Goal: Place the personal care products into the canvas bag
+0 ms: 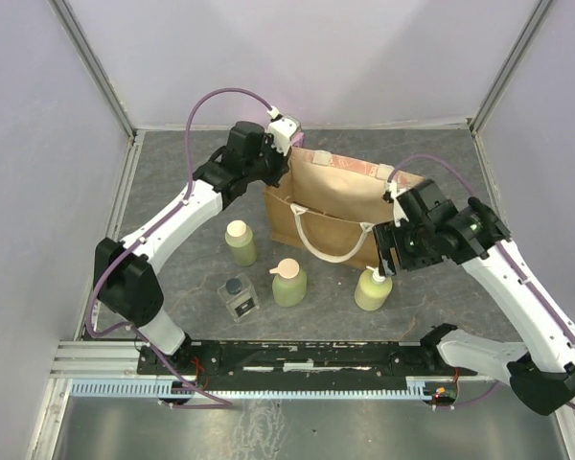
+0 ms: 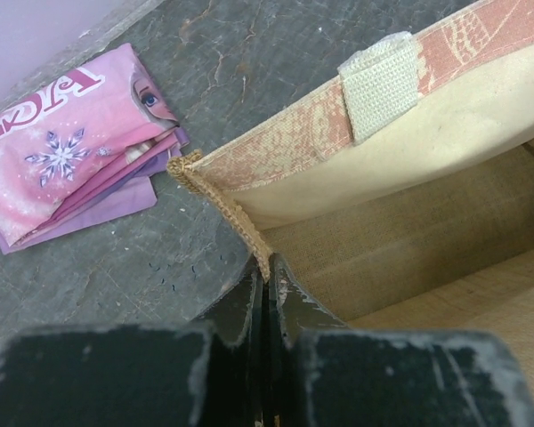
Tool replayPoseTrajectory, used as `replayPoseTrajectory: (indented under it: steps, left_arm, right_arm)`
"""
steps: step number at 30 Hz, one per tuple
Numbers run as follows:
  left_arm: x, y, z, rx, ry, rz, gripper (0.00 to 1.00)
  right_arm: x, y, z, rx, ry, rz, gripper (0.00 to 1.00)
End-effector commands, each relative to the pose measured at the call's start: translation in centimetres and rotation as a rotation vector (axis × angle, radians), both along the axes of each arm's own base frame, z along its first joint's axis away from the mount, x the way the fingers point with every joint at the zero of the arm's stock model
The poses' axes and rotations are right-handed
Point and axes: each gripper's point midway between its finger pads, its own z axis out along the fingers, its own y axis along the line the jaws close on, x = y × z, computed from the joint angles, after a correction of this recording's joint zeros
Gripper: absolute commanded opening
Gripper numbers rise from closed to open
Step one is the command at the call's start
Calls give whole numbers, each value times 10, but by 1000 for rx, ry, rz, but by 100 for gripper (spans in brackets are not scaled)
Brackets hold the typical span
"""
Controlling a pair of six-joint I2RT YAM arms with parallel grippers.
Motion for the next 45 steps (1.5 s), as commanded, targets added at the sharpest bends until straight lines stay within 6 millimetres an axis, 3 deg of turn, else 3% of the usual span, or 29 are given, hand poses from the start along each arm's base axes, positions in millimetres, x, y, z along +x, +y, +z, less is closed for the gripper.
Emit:
replayPoseTrajectory:
  steps: [1, 19, 26, 31, 42, 45]
  left_arm:
    - [-11, -4, 3, -24, 30, -14, 3]
    - [-19, 6, 8, -12, 11, 12, 3]
    - [-18, 7, 8, -9, 12, 19, 3]
    - [-16, 6, 8, -10, 13, 19, 3]
    - [-14, 1, 7, -17, 20, 4, 3]
    - [-14, 0, 6, -18, 22, 3, 3]
  right_arm:
    - [4, 14, -12, 70, -49, 2, 79]
    - [33, 31, -69, 27, -105, 88, 72]
    - [27, 36, -87, 14, -33, 92, 63]
    - [21, 35, -90, 8, -1, 88, 55]
    - [6, 24, -86, -53, 77, 77, 59]
    - [5, 23, -86, -60, 81, 78, 55]
